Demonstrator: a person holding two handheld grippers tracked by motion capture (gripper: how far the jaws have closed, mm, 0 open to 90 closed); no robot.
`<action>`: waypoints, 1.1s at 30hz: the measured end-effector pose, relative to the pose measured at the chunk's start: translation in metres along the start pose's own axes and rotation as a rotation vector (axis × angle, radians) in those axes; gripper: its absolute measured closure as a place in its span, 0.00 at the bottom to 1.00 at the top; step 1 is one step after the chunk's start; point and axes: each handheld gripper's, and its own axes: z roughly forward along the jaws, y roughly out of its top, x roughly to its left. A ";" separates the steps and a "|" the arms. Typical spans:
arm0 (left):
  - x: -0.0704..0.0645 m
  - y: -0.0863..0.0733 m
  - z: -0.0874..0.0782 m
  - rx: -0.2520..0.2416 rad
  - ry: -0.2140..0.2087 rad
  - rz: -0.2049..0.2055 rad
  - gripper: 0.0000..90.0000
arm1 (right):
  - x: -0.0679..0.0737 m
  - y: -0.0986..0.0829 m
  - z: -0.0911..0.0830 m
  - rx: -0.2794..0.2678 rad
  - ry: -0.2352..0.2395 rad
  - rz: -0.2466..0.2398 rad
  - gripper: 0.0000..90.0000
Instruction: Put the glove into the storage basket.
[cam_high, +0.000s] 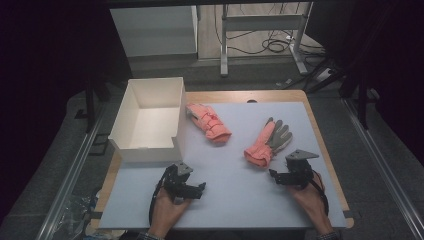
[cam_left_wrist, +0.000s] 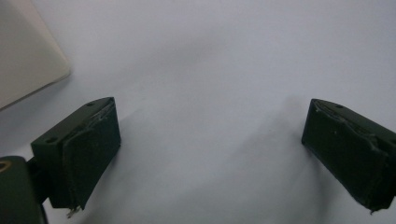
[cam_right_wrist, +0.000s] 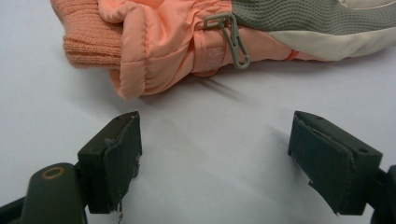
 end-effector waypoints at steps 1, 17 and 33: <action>0.000 0.000 0.000 0.000 0.000 0.000 0.05 | 0.000 0.000 0.000 0.000 -0.001 -0.001 0.20; 0.000 0.000 0.000 0.000 0.002 0.000 0.05 | -0.016 0.014 -0.018 -0.050 0.010 0.035 0.36; 0.000 0.000 0.000 0.000 0.002 0.000 0.05 | -0.036 0.070 0.005 -0.038 0.008 0.088 0.51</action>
